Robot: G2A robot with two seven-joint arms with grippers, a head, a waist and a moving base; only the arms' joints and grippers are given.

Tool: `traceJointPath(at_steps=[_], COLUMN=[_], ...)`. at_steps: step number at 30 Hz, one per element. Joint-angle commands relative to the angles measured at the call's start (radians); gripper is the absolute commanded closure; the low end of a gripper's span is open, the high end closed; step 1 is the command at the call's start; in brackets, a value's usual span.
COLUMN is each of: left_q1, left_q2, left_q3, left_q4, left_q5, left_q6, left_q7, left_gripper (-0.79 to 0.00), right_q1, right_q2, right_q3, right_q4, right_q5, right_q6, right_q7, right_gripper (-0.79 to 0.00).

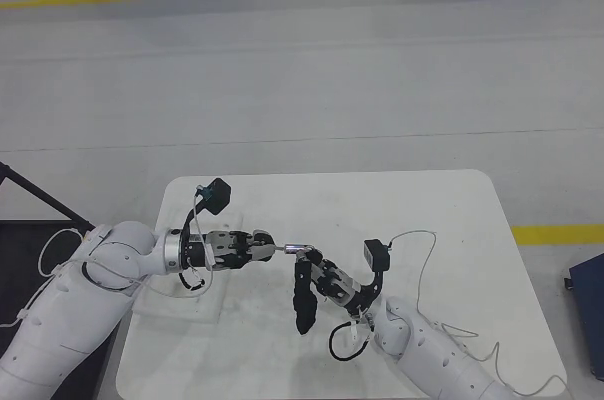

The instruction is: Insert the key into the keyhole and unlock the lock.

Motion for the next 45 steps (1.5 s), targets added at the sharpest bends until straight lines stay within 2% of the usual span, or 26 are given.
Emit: traceJointPath(at_steps=[1, 45], left_q1=[0.001, -0.018], left_q2=[0.0, -0.024], left_q3=[-0.004, -0.023], left_q4=[-0.006, -0.018], left_q5=[0.003, 0.031], left_q6=[0.004, 0.04], left_q7=[-0.006, -0.069], left_gripper=[0.0, 0.0], right_q1=[0.0, 0.0], right_q2=[0.0, 0.0], right_q3=[0.0, 0.0], right_q4=[0.0, 0.0], right_q5=[0.0, 0.0], right_q6=[0.0, 0.0], right_q7=[0.0, 0.0], right_gripper=[0.0, 0.0])
